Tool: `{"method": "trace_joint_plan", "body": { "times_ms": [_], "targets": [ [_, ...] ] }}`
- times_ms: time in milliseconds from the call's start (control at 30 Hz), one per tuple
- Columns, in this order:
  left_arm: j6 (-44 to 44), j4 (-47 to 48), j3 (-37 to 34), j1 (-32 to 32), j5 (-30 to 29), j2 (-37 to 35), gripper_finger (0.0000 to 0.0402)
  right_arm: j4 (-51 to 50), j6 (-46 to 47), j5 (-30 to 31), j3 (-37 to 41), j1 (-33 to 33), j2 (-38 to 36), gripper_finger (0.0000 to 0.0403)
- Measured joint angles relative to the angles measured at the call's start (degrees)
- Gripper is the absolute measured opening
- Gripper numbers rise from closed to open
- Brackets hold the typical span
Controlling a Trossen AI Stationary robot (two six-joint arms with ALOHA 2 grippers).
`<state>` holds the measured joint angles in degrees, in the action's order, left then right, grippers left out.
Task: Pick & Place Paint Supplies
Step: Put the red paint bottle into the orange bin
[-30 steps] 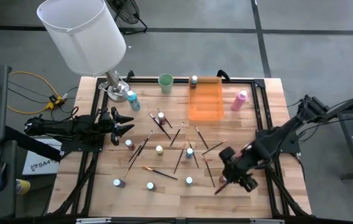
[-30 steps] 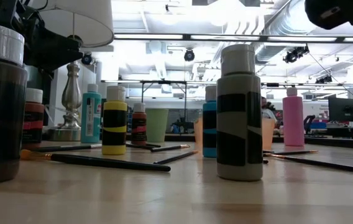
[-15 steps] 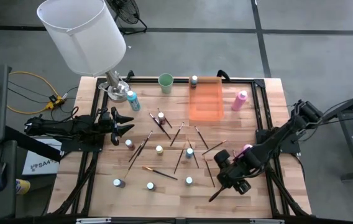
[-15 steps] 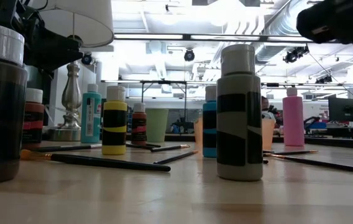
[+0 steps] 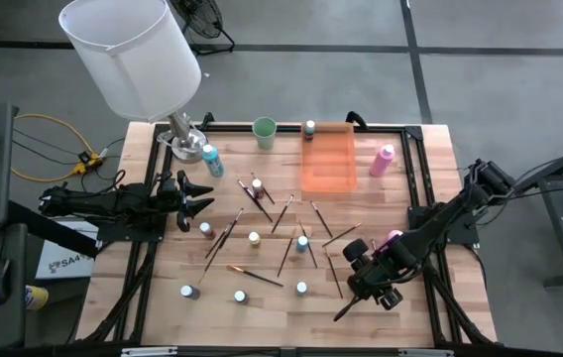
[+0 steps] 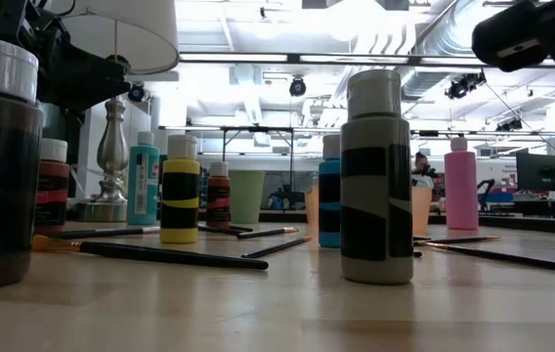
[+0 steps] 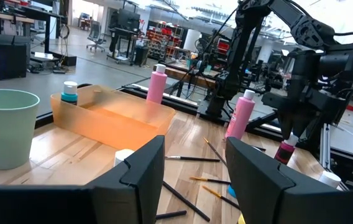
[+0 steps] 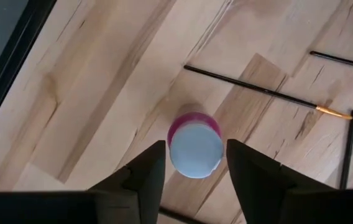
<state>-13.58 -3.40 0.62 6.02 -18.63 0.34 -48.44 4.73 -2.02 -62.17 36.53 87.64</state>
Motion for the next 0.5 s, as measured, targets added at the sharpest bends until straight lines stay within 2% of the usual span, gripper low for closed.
{"method": "trace_joint_plan", "body": {
  "times_ms": [500],
  "targets": [
    [0.0, 0.0, 0.0, -0.02, 0.0, 0.01, 0.0168, 1.82, 0.0, -1.3, -0.13, -0.02, 1.57, 0.0127]
  ]
}}
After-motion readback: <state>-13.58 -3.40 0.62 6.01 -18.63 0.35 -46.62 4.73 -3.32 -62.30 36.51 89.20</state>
